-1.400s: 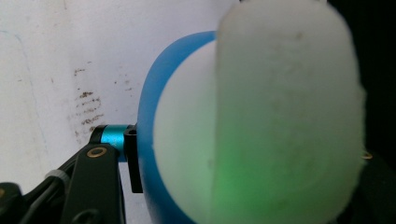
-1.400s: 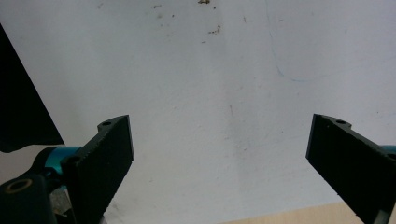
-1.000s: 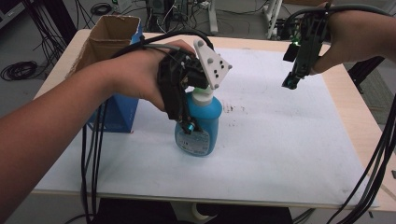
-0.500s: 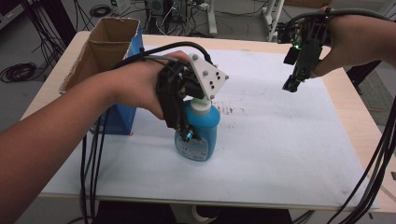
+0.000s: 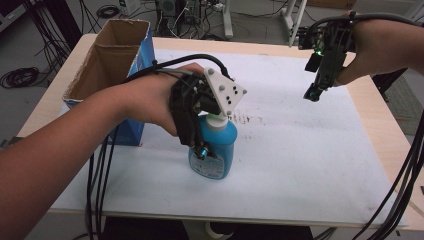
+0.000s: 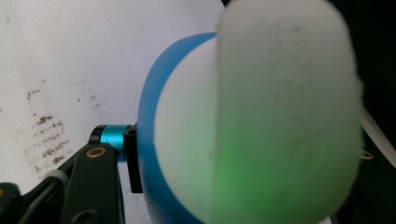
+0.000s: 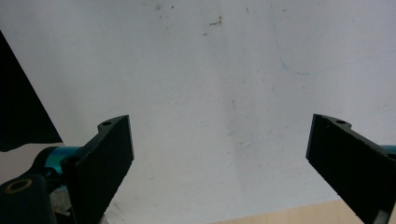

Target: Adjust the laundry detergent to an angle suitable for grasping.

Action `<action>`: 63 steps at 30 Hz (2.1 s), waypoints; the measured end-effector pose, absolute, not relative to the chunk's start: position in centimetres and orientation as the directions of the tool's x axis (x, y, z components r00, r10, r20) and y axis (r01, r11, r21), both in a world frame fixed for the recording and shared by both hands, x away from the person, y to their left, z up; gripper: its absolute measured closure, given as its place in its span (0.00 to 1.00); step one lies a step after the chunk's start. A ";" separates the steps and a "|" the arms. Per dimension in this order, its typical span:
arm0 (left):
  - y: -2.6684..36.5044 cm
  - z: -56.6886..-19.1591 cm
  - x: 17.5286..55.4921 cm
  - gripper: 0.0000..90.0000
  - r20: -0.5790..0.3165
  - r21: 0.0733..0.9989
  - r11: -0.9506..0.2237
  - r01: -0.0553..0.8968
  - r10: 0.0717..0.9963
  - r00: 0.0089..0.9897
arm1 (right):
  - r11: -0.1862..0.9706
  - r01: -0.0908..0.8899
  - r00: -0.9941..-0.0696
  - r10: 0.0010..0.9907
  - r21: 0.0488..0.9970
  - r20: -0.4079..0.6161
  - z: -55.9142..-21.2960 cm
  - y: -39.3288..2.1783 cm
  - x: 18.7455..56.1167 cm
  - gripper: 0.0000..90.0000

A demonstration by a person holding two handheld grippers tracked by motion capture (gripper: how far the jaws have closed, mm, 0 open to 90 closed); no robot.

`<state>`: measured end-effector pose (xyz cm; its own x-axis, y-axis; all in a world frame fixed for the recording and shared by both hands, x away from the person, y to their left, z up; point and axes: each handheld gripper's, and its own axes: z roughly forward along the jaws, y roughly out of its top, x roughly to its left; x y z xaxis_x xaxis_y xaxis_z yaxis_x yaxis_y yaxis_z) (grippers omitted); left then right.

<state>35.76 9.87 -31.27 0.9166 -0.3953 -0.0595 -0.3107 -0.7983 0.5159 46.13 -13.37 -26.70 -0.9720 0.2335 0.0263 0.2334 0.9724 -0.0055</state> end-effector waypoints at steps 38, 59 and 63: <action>12.2 -27.2 36.1 0.24 -0.114 0.468 -0.865 -0.184 -0.265 0.957 | 0.974 0.228 -0.973 0.228 0.003 0.035 -26.8 -13.3 46.2 0.07; 14.9 -22.3 39.8 0.13 -0.140 0.262 -0.965 -0.015 -0.053 0.989 | 0.971 0.238 -0.971 0.237 0.039 0.034 -25.7 -13.2 47.5 0.07; 14.9 -22.1 40.2 0.12 -0.138 0.245 -0.970 0.000 -0.035 0.990 | 0.970 0.242 -0.970 0.240 0.037 0.038 -25.7 -13.2 47.6 0.07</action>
